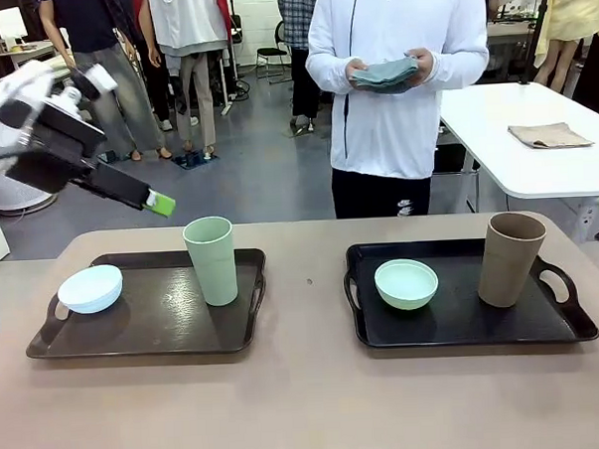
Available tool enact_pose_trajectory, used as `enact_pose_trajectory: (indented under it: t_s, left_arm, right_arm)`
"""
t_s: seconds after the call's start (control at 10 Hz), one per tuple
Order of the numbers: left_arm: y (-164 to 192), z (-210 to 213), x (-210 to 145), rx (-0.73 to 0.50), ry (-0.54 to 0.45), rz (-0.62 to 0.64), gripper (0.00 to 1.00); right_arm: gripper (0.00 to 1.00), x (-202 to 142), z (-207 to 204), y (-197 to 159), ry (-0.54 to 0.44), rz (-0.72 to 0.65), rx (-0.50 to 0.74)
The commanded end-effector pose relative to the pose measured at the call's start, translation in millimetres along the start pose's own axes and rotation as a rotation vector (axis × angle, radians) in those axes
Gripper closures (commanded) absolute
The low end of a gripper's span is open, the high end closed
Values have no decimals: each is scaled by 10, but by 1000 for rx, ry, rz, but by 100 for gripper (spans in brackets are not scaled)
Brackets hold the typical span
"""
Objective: Set up a tray with a mat and arrange the tableware.
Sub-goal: Pick up the Picnic Bowl and Reusable plastic cup from the Handle tray in front of the human's position and hold them in the air.
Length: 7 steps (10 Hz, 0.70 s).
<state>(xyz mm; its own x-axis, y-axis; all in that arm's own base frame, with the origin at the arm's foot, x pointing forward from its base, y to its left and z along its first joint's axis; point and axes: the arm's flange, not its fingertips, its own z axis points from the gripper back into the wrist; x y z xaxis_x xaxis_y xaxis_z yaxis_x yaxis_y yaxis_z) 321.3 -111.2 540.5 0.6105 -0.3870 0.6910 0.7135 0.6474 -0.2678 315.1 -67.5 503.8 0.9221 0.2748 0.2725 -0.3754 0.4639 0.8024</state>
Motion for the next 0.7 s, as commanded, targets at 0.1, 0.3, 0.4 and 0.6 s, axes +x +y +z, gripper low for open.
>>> enact_pose_trajectory:
  t_s: [0.1, 0.3, 0.4, 0.6]
  left_arm:
    - [489, -5, -304, -647, -159, 372, 0]
    - [757, -308, -826, -690, -25, 594, 0]
    - [753, -334, -1073, -677, -25, 687, 0]
    - [763, -346, -1347, -600, 17, 823, 0]
  right_arm:
    - [0, -2, 183, -235, -93, -36, 183]
    - [0, -60, 75, -371, -88, -85, 31]
    - [0, -41, -11, -426, -73, -98, 15]
    - [0, -75, 204, -355, -100, -83, 115]
